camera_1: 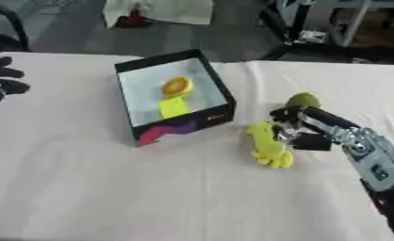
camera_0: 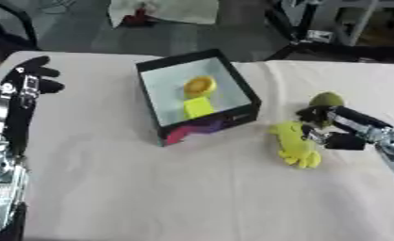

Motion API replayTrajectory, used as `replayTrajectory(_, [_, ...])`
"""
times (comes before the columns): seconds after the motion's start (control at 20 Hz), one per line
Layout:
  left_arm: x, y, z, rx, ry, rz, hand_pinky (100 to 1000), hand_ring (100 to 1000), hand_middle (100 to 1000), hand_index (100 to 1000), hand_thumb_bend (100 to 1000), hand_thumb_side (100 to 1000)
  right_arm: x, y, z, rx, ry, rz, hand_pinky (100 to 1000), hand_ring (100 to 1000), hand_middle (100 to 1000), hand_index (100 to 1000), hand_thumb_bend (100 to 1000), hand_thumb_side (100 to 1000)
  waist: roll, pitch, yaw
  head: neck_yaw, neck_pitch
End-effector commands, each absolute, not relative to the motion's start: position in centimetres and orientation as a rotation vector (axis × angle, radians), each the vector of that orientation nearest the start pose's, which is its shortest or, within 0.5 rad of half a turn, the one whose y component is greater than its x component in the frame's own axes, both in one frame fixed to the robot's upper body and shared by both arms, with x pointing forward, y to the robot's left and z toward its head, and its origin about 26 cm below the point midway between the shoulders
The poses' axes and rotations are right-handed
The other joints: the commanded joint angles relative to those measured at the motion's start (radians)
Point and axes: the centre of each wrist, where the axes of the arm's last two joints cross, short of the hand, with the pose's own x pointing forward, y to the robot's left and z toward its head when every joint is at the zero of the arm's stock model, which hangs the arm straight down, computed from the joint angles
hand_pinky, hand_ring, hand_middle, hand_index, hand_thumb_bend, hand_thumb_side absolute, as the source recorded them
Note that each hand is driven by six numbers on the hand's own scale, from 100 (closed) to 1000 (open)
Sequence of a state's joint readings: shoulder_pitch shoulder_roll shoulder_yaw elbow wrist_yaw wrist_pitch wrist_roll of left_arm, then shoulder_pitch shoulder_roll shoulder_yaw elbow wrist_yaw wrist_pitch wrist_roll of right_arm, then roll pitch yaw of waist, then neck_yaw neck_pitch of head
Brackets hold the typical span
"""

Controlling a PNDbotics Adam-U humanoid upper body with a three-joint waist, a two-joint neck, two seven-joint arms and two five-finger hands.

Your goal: Pick up objects on the table and place them in the box.

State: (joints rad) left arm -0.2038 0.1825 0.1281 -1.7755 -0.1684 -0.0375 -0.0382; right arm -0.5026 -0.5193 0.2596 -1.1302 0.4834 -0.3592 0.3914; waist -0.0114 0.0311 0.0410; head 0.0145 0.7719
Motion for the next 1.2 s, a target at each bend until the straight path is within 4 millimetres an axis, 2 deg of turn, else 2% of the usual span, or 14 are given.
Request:
replayTrajectory(0.05, [31.41, 29.01, 12.12, 0.338, -2.014, -0.261, 697, 584, 618, 821, 100, 875, 40.03, -32.6, 6.8, -0.362, -1.461, 1.468, 816, 834, 785, 915, 100, 879, 0.008, 0.005, 0.002, -0.005, -0.002])
replayTrajectory(0.45, [31.41, 28.91, 12.12, 0.334, -2.015, -0.262, 703, 584, 618, 821, 100, 876, 40.41, -32.44, 6.35, -0.368, -1.391, 1.521, 818, 836, 793, 923, 100, 860, 0.008, 0.003, 0.004, -0.004, -0.002])
replayTrajectory(0.5, [31.41, 28.89, 12.1, 0.333, -2.015, -0.262, 706, 584, 618, 822, 100, 877, 40.45, -32.44, 6.24, -0.37, -1.377, 1.534, 819, 836, 796, 925, 100, 826, 0.008, 0.003, 0.005, -0.005, -0.002])
replayTrajectory(0.6, [31.41, 28.87, 12.08, 0.332, -2.015, -0.263, 707, 584, 618, 821, 100, 877, 40.48, -32.37, 6.04, -0.374, -1.351, 1.565, 820, 834, 800, 926, 100, 688, 0.008, 0.003, 0.004, -0.005, -0.002])
replayTrajectory(0.65, [31.41, 28.87, 12.09, 0.333, -2.015, -0.263, 707, 584, 618, 821, 100, 877, 40.48, -32.31, 5.97, -0.376, -1.342, 1.582, 820, 834, 800, 926, 100, 648, 0.008, 0.003, 0.003, -0.006, -0.002])
replayTrajectory(0.7, [31.41, 28.87, 12.09, 0.332, -2.015, -0.263, 707, 585, 618, 822, 100, 877, 40.48, -32.27, 5.92, -0.379, -1.333, 1.599, 820, 832, 803, 928, 100, 485, 0.008, 0.003, 0.003, -0.006, -0.002])
replayTrajectory(0.8, [31.4, 28.85, 12.09, 0.332, -2.015, -0.263, 709, 585, 618, 822, 100, 877, 40.48, -32.2, 5.89, -0.389, -1.319, 1.631, 819, 824, 800, 929, 100, 287, 0.008, 0.004, 0.003, -0.005, -0.002])
replayTrajectory(0.95, [31.39, 28.84, 12.09, 0.331, -2.015, -0.263, 710, 585, 618, 822, 100, 877, 40.5, -32.2, 5.9, -0.4, -1.313, 1.655, 812, 803, 784, 927, 100, 284, 0.008, 0.004, 0.002, -0.005, -0.002])
replayTrajectory(1.05, [31.38, 28.84, 12.1, 0.331, -2.016, -0.264, 709, 585, 618, 822, 100, 878, 40.53, -32.26, 6.01, -0.416, -1.329, 1.651, 795, 762, 730, 901, 100, 272, 0.008, 0.004, 0.001, -0.005, -0.002])
replayTrajectory(1.2, [31.38, 28.85, 12.13, 0.331, -2.017, -0.263, 710, 585, 618, 822, 100, 878, 40.5, -32.35, 6.12, -0.45, -1.377, 1.621, 754, 675, 594, 813, 100, 253, 0.009, 0.005, 0.001, -0.004, -0.002])
